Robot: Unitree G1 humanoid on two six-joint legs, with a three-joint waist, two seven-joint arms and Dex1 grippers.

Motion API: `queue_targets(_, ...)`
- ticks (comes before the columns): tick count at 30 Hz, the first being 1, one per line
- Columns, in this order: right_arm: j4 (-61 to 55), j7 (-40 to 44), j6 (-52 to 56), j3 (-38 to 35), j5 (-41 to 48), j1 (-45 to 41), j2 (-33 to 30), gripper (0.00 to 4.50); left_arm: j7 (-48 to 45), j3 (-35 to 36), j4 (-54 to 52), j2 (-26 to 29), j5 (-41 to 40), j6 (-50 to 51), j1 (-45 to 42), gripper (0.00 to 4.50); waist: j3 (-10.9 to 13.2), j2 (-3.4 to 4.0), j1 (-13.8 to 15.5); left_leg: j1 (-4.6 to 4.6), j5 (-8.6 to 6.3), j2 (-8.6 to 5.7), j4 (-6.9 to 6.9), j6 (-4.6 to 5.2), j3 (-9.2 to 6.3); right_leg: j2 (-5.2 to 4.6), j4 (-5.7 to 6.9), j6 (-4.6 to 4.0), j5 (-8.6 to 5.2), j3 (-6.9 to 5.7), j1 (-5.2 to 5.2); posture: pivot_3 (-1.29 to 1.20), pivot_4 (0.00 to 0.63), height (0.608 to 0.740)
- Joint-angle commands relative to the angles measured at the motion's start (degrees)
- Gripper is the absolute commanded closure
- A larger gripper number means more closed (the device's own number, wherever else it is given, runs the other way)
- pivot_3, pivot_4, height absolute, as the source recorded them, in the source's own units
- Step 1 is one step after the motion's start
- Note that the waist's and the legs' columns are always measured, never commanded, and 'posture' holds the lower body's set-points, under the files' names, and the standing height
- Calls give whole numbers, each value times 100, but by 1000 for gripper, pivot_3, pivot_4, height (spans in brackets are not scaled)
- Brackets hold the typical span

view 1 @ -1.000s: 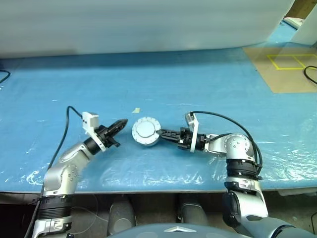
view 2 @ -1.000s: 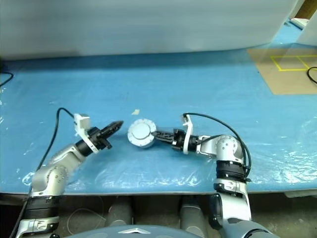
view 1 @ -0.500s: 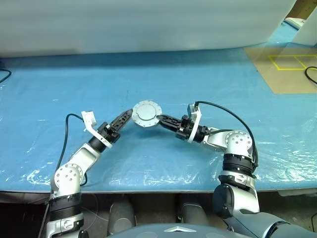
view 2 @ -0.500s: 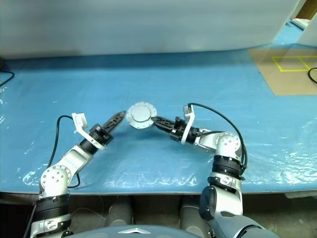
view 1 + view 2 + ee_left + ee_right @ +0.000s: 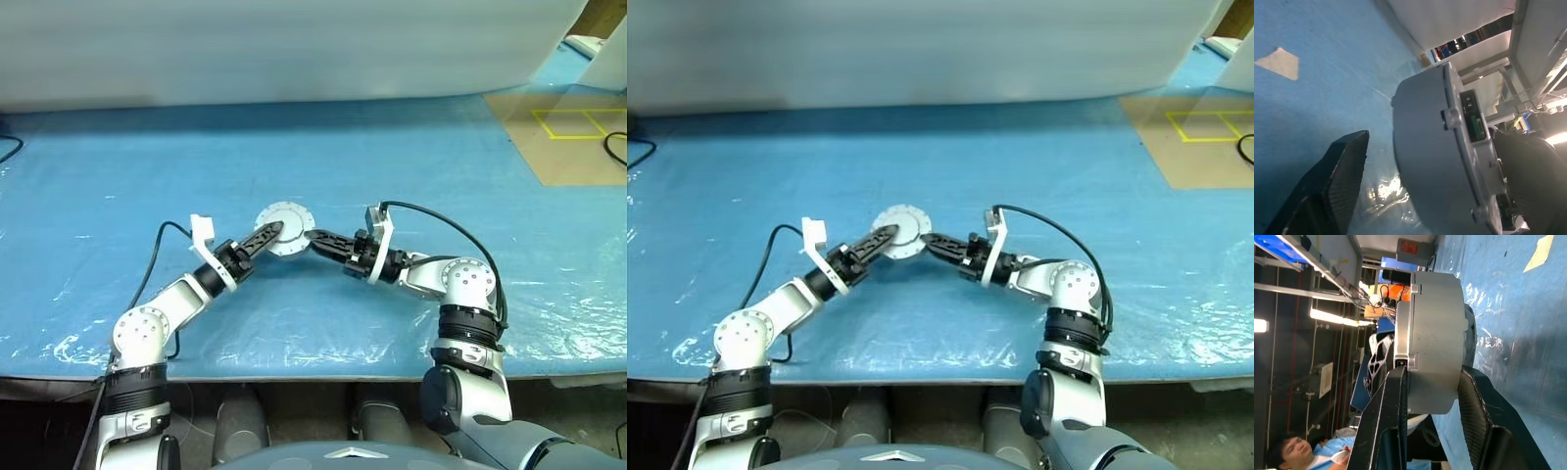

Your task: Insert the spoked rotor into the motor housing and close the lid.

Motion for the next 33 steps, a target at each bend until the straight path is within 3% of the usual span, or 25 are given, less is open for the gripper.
queue_targets(1,-296,169,-34,45,371,-5,28,3424,21,133,-13,-11,-373,133,-102,1521,0,0,2,0,0,0,0,0,-1,0,0,0,0,0,0,0,150,740)
queue_targets(2,-301,170,-43,60,385,6,20,3424,33,167,15,-20,-470,161,-119,1717,0,0,2,-1,0,0,1,0,-1,0,0,0,0,0,0,0,150,740)
queue_targets(7,-302,162,-77,107,445,31,-11,3424,9,245,-13,52,-941,412,-130,1826,0,-1,5,-2,0,0,7,0,-3,-1,1,0,0,0,2,0,150,740)
queue_targets(18,-235,110,-31,97,706,-43,1,3424,261,156,-30,36,-1716,826,-26,1873,0,-1,6,0,0,0,15,0,-9,-1,3,0,0,-3,11,0,150,740)
queue_targets(30,-254,72,192,274,656,0,-95,3424,287,-187,53,321,-1545,1112,120,1873,0,0,10,0,0,0,23,0,-14,-1,3,0,0,-5,16,0,150,740)
queue_targets(33,-220,33,116,250,638,-27,-87,2442,297,-170,132,323,-1498,1031,97,1873,0,-1,17,1,0,0,27,0,-15,-3,3,0,0,-5,19,0,150,740)
